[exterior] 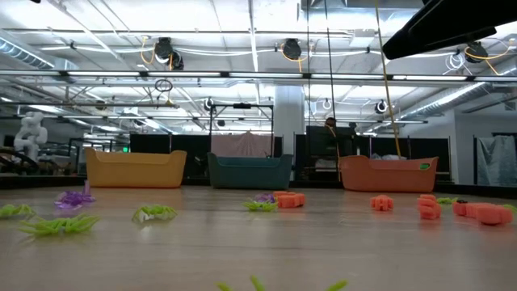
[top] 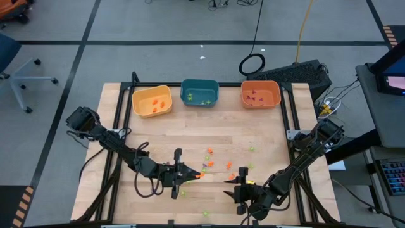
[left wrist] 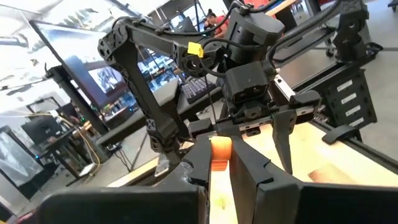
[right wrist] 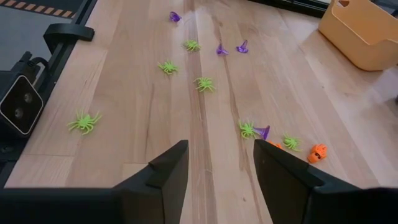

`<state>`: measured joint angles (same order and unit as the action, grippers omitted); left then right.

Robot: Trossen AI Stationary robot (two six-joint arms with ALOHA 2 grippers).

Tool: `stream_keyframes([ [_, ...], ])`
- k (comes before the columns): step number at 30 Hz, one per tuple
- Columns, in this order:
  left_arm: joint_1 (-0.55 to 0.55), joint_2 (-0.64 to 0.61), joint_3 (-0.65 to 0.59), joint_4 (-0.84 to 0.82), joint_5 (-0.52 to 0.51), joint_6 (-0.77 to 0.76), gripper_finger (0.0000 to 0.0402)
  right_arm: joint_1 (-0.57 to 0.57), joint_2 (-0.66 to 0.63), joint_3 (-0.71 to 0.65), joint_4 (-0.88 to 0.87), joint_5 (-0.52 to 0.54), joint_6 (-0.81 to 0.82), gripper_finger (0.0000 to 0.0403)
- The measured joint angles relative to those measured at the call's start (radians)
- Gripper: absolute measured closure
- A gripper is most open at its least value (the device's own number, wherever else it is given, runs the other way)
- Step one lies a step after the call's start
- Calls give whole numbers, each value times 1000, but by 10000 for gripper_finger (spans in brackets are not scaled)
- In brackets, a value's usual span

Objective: Sort Halloween decoration
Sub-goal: Put the orange skeleton toy into the yellow bin

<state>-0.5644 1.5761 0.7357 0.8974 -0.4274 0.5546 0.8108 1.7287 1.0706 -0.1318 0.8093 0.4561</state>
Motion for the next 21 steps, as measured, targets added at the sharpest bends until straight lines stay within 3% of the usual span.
stream_keyframes([
  [4, 2, 0, 0, -2, -8, -65, 372, 0, 0, 0, 0, 1, -2, 236],
  [7, 9, 0, 0, -13, -70, -109, 372, -8, 0, 0, 0, 1, -8, 236],
  [14, 14, 0, 0, -28, -431, -86, 372, -61, 0, 0, 0, 4, -52, 236],
  [17, 26, 0, 0, -16, -593, 0, 372, -96, 0, 0, 0, 5, -81, 236],
  [21, 81, -3, 0, -16, -752, 36, 372, -145, 0, 0, 0, 5, -145, 236],
])
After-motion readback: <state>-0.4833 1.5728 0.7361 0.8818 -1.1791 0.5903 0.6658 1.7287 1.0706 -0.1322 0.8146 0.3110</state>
